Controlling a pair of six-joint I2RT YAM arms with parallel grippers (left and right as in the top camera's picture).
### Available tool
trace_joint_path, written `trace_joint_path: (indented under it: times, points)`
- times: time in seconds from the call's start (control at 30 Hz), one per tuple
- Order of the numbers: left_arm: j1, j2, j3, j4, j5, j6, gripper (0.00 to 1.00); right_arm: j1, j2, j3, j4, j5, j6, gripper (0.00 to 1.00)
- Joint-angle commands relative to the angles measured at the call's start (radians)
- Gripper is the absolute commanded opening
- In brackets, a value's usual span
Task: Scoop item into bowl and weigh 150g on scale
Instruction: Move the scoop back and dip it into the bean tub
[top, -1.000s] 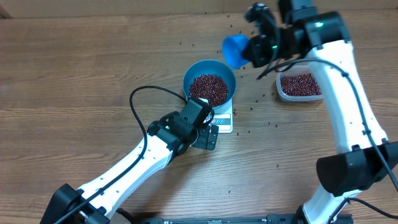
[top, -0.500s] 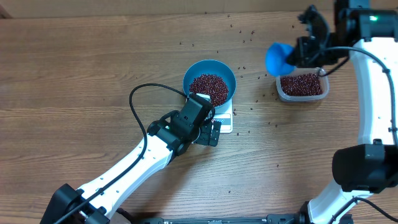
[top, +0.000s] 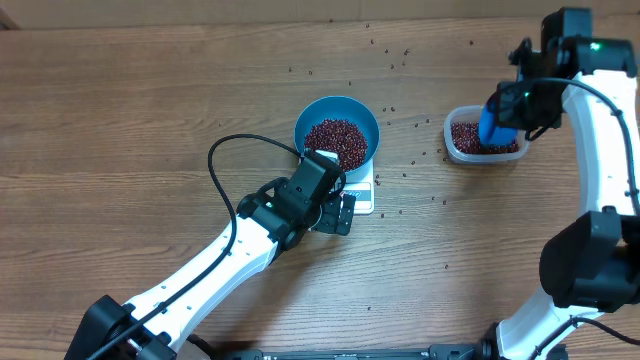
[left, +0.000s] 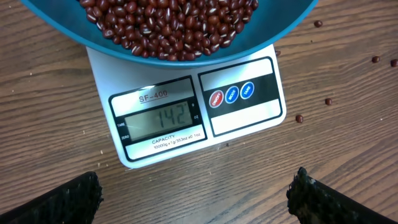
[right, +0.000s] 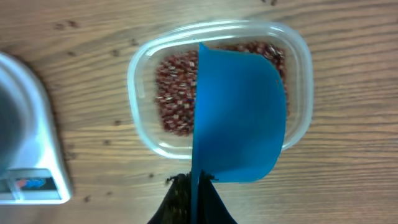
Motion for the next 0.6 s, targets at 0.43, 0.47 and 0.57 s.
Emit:
trace_joint_path:
  times: [0.43, 0.47, 0.57]
  points:
    - [-0.001, 0.000, -0.005, 0.003, -0.006, 0.009, 0.99, 0.005, -0.017, -0.253, 0.207, -0.141, 0.011, 0.04]
    - [-0.001, 0.000, -0.005, 0.003, -0.006, 0.009, 0.99, 0.005, -0.018, -0.251, 0.206, -0.151, 0.011, 0.04]
    - [-0.001, 0.000, -0.005, 0.003, -0.006, 0.009, 1.00, -0.014, -0.018, -0.235, 0.198, -0.229, 0.012, 0.04]
